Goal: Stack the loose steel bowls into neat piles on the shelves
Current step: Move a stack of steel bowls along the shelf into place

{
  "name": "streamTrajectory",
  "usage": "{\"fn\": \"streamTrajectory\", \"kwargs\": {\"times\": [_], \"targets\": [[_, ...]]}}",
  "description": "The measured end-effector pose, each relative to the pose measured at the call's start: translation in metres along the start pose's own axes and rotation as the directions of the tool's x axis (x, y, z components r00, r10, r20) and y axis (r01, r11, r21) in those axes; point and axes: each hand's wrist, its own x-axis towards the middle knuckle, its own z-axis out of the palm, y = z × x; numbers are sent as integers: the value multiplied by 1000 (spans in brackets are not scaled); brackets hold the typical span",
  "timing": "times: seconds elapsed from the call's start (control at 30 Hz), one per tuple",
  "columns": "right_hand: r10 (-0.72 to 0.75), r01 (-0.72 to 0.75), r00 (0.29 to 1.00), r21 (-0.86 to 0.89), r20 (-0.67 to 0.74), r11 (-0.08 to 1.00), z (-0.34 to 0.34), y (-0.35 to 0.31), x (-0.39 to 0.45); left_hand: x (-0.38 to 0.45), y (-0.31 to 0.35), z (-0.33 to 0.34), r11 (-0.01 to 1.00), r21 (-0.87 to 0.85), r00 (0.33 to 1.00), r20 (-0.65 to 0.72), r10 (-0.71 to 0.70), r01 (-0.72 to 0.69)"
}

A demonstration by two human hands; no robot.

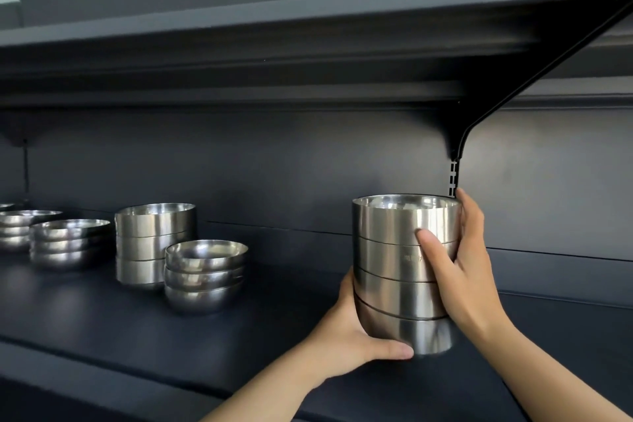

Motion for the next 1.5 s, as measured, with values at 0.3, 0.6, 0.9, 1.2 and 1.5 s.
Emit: {"fn": "streamTrajectory", "kwargs": {"times": [0.3, 0.6, 0.9, 1.2, 1.5], "targets": [[-82, 85, 996, 72, -39, 994, 47, -61, -24, -55, 11, -62, 999, 37, 999, -33, 34, -33], [-49, 59, 990, 70, -133, 996, 138, -121, -59, -112, 5, -161, 995, 83, 998, 18, 60, -61], [-6, 12, 993, 51, -117, 999, 206, -163, -80, -153, -10, -230, 997, 25, 997, 31, 71, -72], [24, -4, 992, 153, -127, 988, 226, -179, -89, -179, -12, -250, 993, -30, 993, -18, 117, -117], [30, -15, 994, 147, -104, 989, 252, -194, -98, -193, -18, -277, 997, -24, 996, -50, 76, -78]]}}
